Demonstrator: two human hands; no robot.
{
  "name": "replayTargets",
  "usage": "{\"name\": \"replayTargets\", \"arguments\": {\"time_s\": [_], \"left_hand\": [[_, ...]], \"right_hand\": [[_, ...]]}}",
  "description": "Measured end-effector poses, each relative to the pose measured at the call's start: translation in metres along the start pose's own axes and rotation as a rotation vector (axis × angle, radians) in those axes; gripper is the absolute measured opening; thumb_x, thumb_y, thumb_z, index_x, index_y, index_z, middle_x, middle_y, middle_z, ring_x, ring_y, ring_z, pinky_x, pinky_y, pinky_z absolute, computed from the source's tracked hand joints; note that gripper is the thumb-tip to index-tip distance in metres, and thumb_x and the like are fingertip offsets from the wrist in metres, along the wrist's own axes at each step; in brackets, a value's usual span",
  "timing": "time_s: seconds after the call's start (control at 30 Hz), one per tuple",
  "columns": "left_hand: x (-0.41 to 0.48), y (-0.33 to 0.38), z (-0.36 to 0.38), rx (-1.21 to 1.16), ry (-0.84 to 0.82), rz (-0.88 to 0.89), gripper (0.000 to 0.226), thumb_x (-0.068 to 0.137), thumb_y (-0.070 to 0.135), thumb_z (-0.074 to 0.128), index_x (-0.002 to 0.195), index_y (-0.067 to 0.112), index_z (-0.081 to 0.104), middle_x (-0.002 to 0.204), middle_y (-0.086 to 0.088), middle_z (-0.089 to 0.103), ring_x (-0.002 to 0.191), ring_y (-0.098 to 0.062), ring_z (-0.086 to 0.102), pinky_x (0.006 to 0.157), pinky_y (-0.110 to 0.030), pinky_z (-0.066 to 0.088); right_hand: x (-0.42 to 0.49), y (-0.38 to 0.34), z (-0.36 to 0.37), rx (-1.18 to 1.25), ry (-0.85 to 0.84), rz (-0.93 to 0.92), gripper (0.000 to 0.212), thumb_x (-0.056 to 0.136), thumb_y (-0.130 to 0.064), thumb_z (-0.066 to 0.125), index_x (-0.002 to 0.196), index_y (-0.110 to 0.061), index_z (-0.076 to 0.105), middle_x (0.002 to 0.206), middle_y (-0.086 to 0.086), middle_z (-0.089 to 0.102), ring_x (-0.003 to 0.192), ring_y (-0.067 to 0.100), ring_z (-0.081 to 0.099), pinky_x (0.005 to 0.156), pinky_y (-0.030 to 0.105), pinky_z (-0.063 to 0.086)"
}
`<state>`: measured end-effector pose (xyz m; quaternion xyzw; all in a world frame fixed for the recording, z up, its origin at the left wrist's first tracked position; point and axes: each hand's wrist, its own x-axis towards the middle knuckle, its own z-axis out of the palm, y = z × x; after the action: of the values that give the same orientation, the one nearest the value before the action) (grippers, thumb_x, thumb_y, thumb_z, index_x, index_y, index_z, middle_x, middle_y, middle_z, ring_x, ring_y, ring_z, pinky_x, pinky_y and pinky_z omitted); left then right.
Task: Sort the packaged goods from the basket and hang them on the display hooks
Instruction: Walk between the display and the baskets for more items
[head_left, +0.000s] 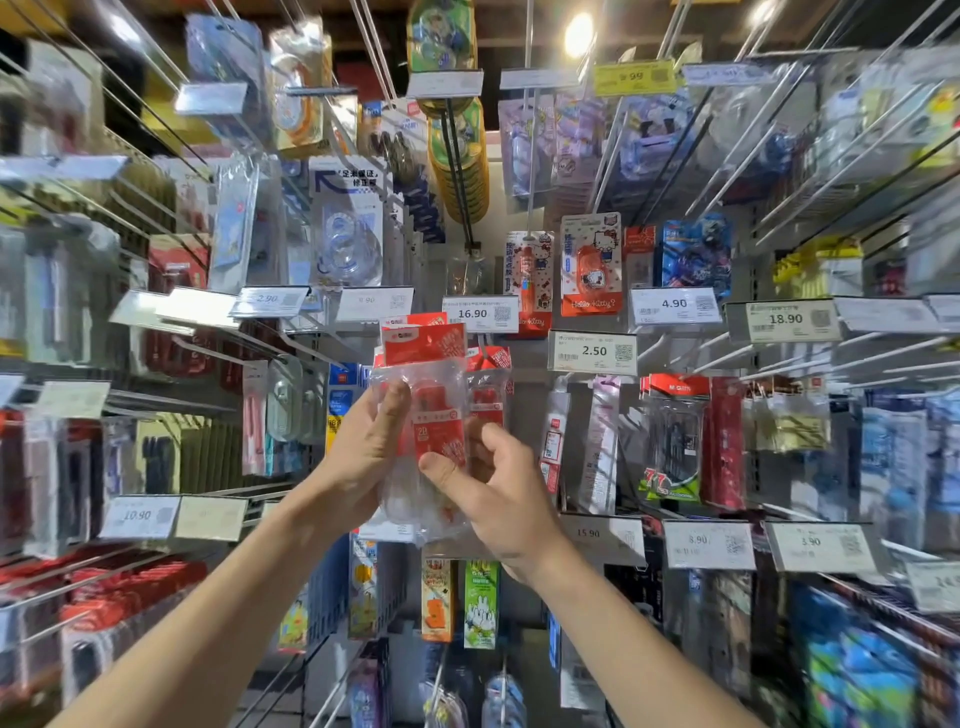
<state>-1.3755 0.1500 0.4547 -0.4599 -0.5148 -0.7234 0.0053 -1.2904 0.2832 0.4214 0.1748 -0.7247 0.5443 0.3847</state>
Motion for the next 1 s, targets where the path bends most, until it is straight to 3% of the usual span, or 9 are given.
{"name": "replayTargets", "arguments": {"time_s": [0.2, 0.27, 0.33, 0.47, 0.53, 0.63, 0.73, 0.8, 1.0], "left_hand": [[-0.004, -0.005, -0.003, 0.001, 0.024, -0.010, 0.113, 0.049, 0.078, 0.086, 0.137, 0.013, 0.056, 0.125, -0.017, 0.071, 0.114, -0.035, 0.070, 0.088, -0.050, 0.060], [-0.005, -0.006, -0.006, 0.011, 0.024, -0.034, 0.106, 0.051, 0.063, 0.095, 0.137, 0.016, 0.056, 0.125, -0.014, 0.072, 0.117, -0.033, 0.069, 0.090, -0.048, 0.059], [-0.006, -0.006, -0.009, 0.032, 0.001, -0.026, 0.101, 0.054, 0.055, 0.098, 0.136, 0.014, 0.057, 0.124, -0.013, 0.073, 0.115, -0.029, 0.070, 0.091, -0.045, 0.058], [-0.007, 0.003, -0.019, -0.043, -0.006, -0.020, 0.098, 0.056, 0.055, 0.097, 0.129, 0.003, 0.058, 0.108, -0.011, 0.073, 0.101, -0.028, 0.069, 0.084, -0.045, 0.061], [-0.006, 0.011, -0.020, -0.049, 0.015, -0.006, 0.096, 0.053, 0.058, 0.097, 0.122, 0.002, 0.060, 0.102, -0.010, 0.071, 0.096, -0.026, 0.068, 0.090, -0.049, 0.060], [-0.004, 0.029, -0.016, -0.075, 0.001, 0.006, 0.063, 0.057, 0.052, 0.092, 0.101, 0.015, 0.068, 0.091, -0.006, 0.072, 0.078, -0.015, 0.074, 0.065, -0.037, 0.064], [0.007, 0.041, -0.013, -0.012, -0.087, 0.012, 0.079, 0.050, 0.061, 0.094, 0.111, 0.018, 0.066, 0.097, -0.005, 0.074, 0.086, -0.019, 0.072, 0.082, -0.048, 0.061], [0.012, 0.047, -0.011, 0.004, -0.107, 0.033, 0.069, 0.054, 0.059, 0.092, 0.108, 0.022, 0.069, 0.096, -0.001, 0.075, 0.086, -0.017, 0.072, 0.084, -0.047, 0.059], [0.020, 0.056, 0.004, -0.068, -0.138, 0.058, 0.026, 0.075, 0.042, 0.072, 0.089, 0.021, 0.078, 0.081, 0.003, 0.077, 0.073, -0.012, 0.074, 0.061, -0.031, 0.061]], "right_hand": [[-0.003, 0.007, -0.002, 0.229, 0.022, 0.155, 0.027, 0.090, -0.014, 0.073, 0.115, -0.010, 0.062, 0.108, 0.010, 0.075, 0.099, 0.025, 0.070, 0.085, 0.038, 0.056], [-0.006, 0.008, -0.003, 0.296, 0.018, 0.201, 0.031, 0.090, -0.014, 0.074, 0.117, -0.008, 0.060, 0.105, 0.006, 0.074, 0.102, 0.022, 0.069, 0.091, 0.039, 0.055], [-0.008, 0.010, -0.005, 0.367, 0.027, 0.237, 0.048, 0.084, -0.023, 0.077, 0.122, -0.004, 0.055, 0.114, 0.009, 0.072, 0.112, 0.026, 0.067, 0.104, 0.051, 0.051], [-0.010, 0.015, -0.015, 0.455, 0.107, 0.297, 0.057, 0.074, -0.030, 0.079, 0.124, -0.011, 0.057, 0.116, 0.007, 0.073, 0.118, 0.028, 0.065, 0.111, 0.060, 0.043], [-0.009, 0.018, -0.022, 0.403, 0.121, 0.314, 0.048, 0.079, -0.024, 0.076, 0.122, -0.012, 0.058, 0.111, 0.007, 0.074, 0.112, 0.026, 0.068, 0.107, 0.058, 0.048], [-0.005, 0.022, -0.027, 0.255, 0.113, 0.347, 0.028, 0.094, -0.009, 0.060, 0.120, -0.018, 0.057, 0.116, 0.012, 0.071, 0.108, 0.024, 0.068, 0.093, 0.046, 0.057], [0.002, 0.015, -0.027, 0.099, 0.124, 0.352, 0.038, 0.096, 0.006, 0.045, 0.121, -0.021, 0.055, 0.112, 0.005, 0.069, 0.105, 0.018, 0.063, 0.092, 0.035, 0.051], [0.008, 0.005, -0.026, 0.037, 0.118, 0.351, 0.043, 0.097, 0.004, 0.045, 0.132, -0.021, 0.051, 0.117, 0.002, 0.066, 0.110, 0.016, 0.060, 0.095, 0.031, 0.046], [0.034, -0.005, -0.022, -0.011, 0.123, 0.372, 0.037, 0.100, -0.002, 0.051, 0.130, -0.023, 0.052, 0.118, 0.004, 0.066, 0.114, 0.026, 0.060, 0.100, 0.048, 0.051]]}}
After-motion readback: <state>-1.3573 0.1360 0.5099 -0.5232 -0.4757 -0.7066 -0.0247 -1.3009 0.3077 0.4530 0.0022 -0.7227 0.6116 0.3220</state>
